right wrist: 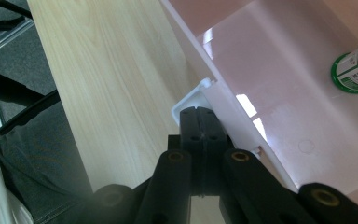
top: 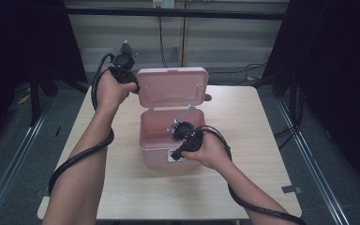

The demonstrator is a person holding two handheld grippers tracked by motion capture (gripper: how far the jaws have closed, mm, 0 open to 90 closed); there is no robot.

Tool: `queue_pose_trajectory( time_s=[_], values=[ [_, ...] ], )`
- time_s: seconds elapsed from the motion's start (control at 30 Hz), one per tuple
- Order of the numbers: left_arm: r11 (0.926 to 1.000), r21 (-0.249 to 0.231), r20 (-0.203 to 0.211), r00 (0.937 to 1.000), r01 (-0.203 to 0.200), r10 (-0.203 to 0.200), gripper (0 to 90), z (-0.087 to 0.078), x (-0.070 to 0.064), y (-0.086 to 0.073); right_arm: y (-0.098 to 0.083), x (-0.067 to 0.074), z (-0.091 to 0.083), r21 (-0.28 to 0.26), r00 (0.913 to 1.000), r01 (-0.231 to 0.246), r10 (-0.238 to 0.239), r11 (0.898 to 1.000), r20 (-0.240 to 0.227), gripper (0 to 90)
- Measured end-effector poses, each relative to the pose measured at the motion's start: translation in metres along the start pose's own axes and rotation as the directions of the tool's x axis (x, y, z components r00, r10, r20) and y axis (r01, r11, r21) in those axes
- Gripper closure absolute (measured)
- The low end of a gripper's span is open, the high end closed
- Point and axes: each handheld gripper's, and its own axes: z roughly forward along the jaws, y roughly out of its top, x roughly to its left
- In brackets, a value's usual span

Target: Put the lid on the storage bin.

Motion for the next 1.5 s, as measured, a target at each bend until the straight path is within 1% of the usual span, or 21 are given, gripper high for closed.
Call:
queue_pose_trajectory(
  time_s=[0.07, 0.1, 0.17, 0.37, 0.47, 0.5, 0.6, 0.7, 0.73, 0.83, 0.97, 1.0, 1.03, 1.07, 1.1, 1.17, 1.2, 1.23, 1.37, 1.4, 1.5],
  values=[
    [1.0000, -0.001, -0.001, 1.0000, -0.003, 0.003, 86.8, -0.001, 0.000, -0.002, 0.000, 0.000, 0.000, 0.000, 1.0000, -0.005, 0.005, 1.000, 0.000, 90.0],
    [1.0000, -0.005, 0.001, 1.0000, 0.008, -0.008, 86.8, -0.001, -0.001, -0.003, 0.000, 0.000, 0.000, 0.001, 1.0000, -0.005, 0.005, 1.000, 0.000, 90.0],
    [1.0000, -0.002, 0.001, 1.0000, -0.001, 0.001, 86.8, -0.001, -0.001, -0.004, 0.000, 0.000, 0.000, 0.000, 1.0000, -0.008, 0.008, 1.000, 0.000, 90.0],
    [1.0000, 0.002, 0.005, 1.0000, 0.008, -0.008, 86.6, -0.003, -0.002, -0.007, 0.001, 0.001, 0.000, 0.004, 0.9999, -0.010, 0.010, 1.000, 0.003, 90.0],
    [1.0000, 0.004, 0.008, 1.0000, 0.001, -0.001, 86.5, -0.003, -0.003, -0.008, 0.001, 0.001, 0.000, 0.005, 1.0000, -0.009, 0.009, 1.000, 0.003, 90.0],
    [1.0000, 0.000, 0.006, 0.9999, 0.009, -0.009, 86.5, -0.003, -0.003, -0.009, 0.001, 0.001, 0.000, 0.004, 1.0000, -0.009, 0.009, 1.000, 0.003, 90.0],
    [1.0000, 0.000, 0.005, 1.0000, 0.004, -0.004, 86.5, -0.004, -0.004, -0.010, 0.000, 0.001, 0.000, 0.002, 1.0000, -0.009, 0.009, 1.000, 0.005, 90.0],
    [0.9999, 0.001, 0.008, 0.9999, 0.011, -0.011, 86.4, -0.004, -0.004, -0.012, 0.000, 0.002, 0.000, 0.004, 0.9999, -0.010, 0.010, 1.000, 0.007, 90.0],
    [1.0000, 0.000, 0.006, 1.0000, 0.000, 0.000, 86.4, -0.005, -0.004, -0.012, 0.000, 0.002, 0.000, 0.006, 0.9999, -0.010, 0.010, 1.000, 0.008, 90.0],
    [1.0000, -0.008, 0.005, 1.0000, 0.004, -0.004, 86.4, -0.005, -0.005, -0.015, 0.001, 0.002, 0.000, 0.007, 0.9999, -0.009, 0.009, 1.000, 0.008, 90.0],
    [1.0000, -0.008, 0.017, 0.9998, 0.004, -0.004, 86.3, -0.006, -0.004, -0.018, 0.000, 0.002, -0.001, 0.003, 0.9999, -0.015, 0.015, 1.000, -0.003, 90.0],
    [1.0000, -0.002, 0.014, 0.9999, 0.004, -0.004, 87.0, -0.006, -0.004, -0.019, 0.000, 0.002, -0.001, 0.004, 0.9999, -0.017, 0.017, 1.000, 0.001, 90.0],
    [0.9999, -0.006, 0.024, 0.9996, 0.012, -0.012, 90.0, -0.007, -0.003, -0.020, -0.001, 0.001, -0.002, 0.006, 0.9999, -0.012, 0.012, 1.000, 0.005, 90.0],
    [0.9997, -0.013, 0.045, 0.9988, 0.018, -0.017, 90.0, -0.007, -0.002, -0.021, -0.001, 0.001, -0.003, 0.001, 0.9999, -0.014, 0.014, 1.000, 0.005, 90.0],
    [0.9993, -0.032, 0.044, 0.9989, 0.019, -0.017, 90.0, -0.009, -0.001, -0.022, -0.002, 0.001, -0.004, -0.003, 0.9998, -0.019, 0.019, 1.000, 0.007, 90.0],
    [0.9999, -0.016, 0.019, 0.9998, 0.005, -0.005, 90.0, -0.009, -0.002, -0.022, -0.002, 0.001, -0.008, -0.009, 0.9999, -0.017, 0.017, 1.000, 0.004, 90.0],
    [0.9998, -0.016, 0.031, 0.9995, 0.007, -0.006, 90.0, -0.009, -0.002, -0.022, -0.003, 0.001, -0.009, -0.012, 0.9997, -0.023, 0.023, 1.000, 0.002, 90.0],
    [0.9999, -0.009, 0.028, 0.9996, 0.006, -0.006, 90.0, -0.009, -0.001, -0.022, -0.003, 0.000, -0.011, -0.009, 0.9999, -0.017, 0.017, 1.000, 0.001, 90.0],
    [0.9998, 0.007, 0.015, 0.9997, 0.019, -0.019, 90.0, -0.011, 0.004, -0.023, -0.005, -0.001, -0.016, -0.014, 0.9997, -0.017, 0.017, 1.000, 0.016, 90.0],
    [0.9997, 0.011, 0.013, 0.9997, 0.022, -0.022, 90.0, -0.012, 0.005, -0.022, -0.006, -0.002, -0.018, -0.019, 0.9996, -0.026, 0.027, 0.999, 0.013, 90.0],
    [0.9992, 0.016, 0.005, 0.9993, 0.037, -0.037, 90.0, -0.014, 0.013, -0.019, -0.008, -0.003, -0.021, -0.020, 0.9996, -0.025, 0.026, 0.999, 0.012, 90.0]
  ],
)
